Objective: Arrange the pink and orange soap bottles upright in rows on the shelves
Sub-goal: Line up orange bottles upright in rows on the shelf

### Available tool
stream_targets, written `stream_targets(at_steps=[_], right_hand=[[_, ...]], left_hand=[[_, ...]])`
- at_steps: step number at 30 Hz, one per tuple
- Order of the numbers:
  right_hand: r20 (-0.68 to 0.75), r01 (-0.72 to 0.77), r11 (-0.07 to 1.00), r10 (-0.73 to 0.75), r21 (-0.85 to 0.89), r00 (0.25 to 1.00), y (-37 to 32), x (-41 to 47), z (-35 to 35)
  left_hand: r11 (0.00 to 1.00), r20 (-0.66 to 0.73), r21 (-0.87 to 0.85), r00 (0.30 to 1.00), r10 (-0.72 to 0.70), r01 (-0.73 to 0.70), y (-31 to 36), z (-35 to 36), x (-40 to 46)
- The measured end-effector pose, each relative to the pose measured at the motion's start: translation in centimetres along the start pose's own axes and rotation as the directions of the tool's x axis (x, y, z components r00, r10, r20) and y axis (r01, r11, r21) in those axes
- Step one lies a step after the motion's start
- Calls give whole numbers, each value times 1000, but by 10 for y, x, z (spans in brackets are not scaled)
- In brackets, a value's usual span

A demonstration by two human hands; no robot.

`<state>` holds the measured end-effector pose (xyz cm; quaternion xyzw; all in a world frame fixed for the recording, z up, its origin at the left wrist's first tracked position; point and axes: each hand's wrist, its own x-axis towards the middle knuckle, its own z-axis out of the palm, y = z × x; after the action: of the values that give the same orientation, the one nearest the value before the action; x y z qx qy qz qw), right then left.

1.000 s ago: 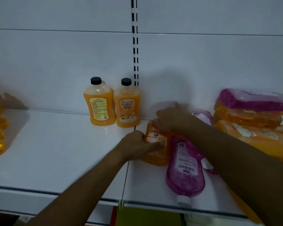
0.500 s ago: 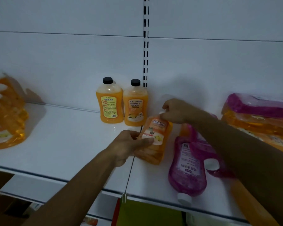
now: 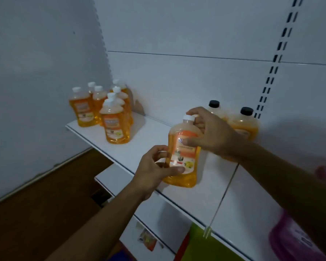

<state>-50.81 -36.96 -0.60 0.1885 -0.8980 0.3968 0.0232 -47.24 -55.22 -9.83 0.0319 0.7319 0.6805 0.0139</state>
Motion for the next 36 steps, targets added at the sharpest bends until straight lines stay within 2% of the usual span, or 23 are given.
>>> stream_targets(at_steps=[6, 12, 17, 24, 30, 36], right_hand=[[3, 222, 973, -222, -58, 975, -46, 41, 71], [21, 387, 913, -388, -133, 922, -92, 99, 143], [55, 475, 826, -483, -304, 874, -144, 156, 195], [62, 467, 739, -504, -485, 861, -184, 225, 240], [128, 460, 726, -465, -510, 876, -189, 265, 257], [164, 432, 745, -408, -508, 898, -185, 284, 267]], left_hand=[[994, -250, 75, 963, 100, -84, -10, -72, -5], [982, -332, 141, 928, 167, -126, -25, -165, 17], [975, -428, 157, 879, 211, -158, -23, -245, 42], [959, -491, 265, 842, 222, -99, -30, -321, 96], [953, -520, 294, 825, 222, -70, -40, -356, 135], [951, -513, 309, 838, 187, -23, -54, -364, 154]])
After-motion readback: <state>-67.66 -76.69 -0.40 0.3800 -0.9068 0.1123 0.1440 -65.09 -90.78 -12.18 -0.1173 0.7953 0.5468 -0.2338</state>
